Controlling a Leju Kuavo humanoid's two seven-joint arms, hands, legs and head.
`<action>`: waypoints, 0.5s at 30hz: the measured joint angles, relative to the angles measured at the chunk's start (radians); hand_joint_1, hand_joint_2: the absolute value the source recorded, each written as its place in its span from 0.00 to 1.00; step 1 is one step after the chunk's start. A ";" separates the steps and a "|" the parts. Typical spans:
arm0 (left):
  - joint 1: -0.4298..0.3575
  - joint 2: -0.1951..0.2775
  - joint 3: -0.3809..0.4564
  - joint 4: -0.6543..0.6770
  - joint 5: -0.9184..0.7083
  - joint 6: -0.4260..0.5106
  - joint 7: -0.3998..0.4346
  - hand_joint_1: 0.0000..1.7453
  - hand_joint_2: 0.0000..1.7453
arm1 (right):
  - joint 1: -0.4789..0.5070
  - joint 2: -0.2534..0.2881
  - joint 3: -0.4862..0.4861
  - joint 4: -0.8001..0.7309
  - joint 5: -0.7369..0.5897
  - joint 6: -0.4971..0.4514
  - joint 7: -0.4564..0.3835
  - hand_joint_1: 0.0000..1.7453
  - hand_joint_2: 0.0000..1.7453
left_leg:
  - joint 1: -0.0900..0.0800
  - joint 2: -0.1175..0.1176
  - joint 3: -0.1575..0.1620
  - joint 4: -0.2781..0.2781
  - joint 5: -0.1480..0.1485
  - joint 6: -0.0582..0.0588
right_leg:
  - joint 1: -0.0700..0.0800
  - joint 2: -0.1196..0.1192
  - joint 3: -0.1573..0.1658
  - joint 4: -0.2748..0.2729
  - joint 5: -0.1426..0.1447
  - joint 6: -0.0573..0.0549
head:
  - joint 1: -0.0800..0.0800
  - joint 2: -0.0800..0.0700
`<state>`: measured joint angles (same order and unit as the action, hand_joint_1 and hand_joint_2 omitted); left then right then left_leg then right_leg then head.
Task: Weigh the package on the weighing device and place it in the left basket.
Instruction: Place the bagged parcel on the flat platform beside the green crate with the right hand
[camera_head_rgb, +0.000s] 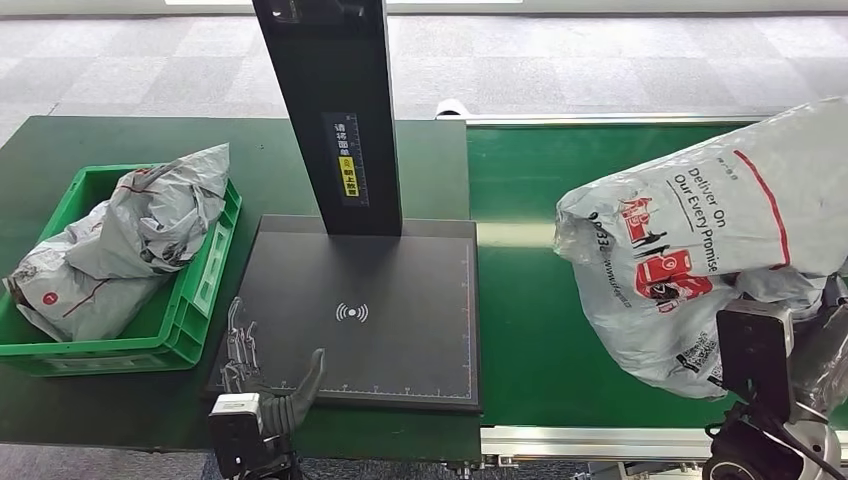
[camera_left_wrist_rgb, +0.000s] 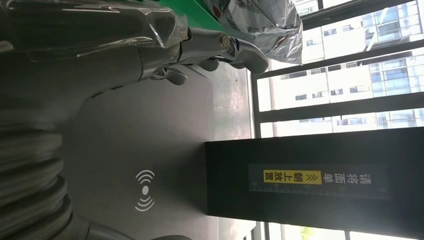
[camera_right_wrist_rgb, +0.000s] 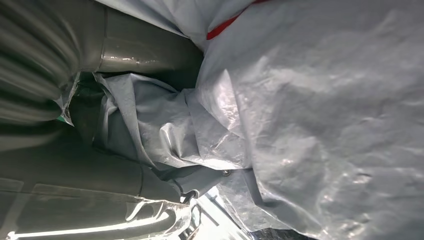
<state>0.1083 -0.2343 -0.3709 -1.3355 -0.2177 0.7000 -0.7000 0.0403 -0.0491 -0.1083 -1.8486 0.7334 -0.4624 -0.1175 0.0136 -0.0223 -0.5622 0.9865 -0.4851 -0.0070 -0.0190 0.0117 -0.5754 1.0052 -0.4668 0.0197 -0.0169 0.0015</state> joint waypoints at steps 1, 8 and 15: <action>0.000 -0.002 0.004 0.000 -0.003 0.000 0.000 0.00 1.00 | 0.005 0.003 0.000 -0.005 -0.002 0.004 -0.002 1.00 1.00 | 0.000 0.000 0.000 0.000 0.000 0.000 | 0.000 0.000 0.000 0.000 0.000 0.000 | 0.000 0.000; -0.007 -0.025 0.029 -0.001 -0.022 0.000 0.000 0.00 1.00 | -0.088 0.041 0.100 0.138 -0.076 0.253 0.010 1.00 1.00 | 0.000 0.009 0.001 -0.001 0.000 0.000 | 0.000 0.007 0.000 0.000 0.001 -0.001 | 0.000 0.000; -0.031 -0.033 0.037 0.003 0.004 0.000 0.000 0.00 1.00 | -0.284 0.117 0.269 0.454 -0.142 0.296 -0.002 1.00 1.00 | 0.001 0.007 0.002 -0.001 0.003 -0.001 | 0.001 0.006 0.000 0.001 0.004 -0.001 | 0.000 0.000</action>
<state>0.0771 -0.2672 -0.3342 -1.3322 -0.2138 0.6996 -0.7001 -0.2434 0.0681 0.1606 -1.3944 0.5910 -0.1667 -0.1198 0.0144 -0.0150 -0.5601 0.9859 -0.4818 -0.0078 -0.0181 0.0181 -0.5755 1.0062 -0.4632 0.0185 -0.0170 0.0015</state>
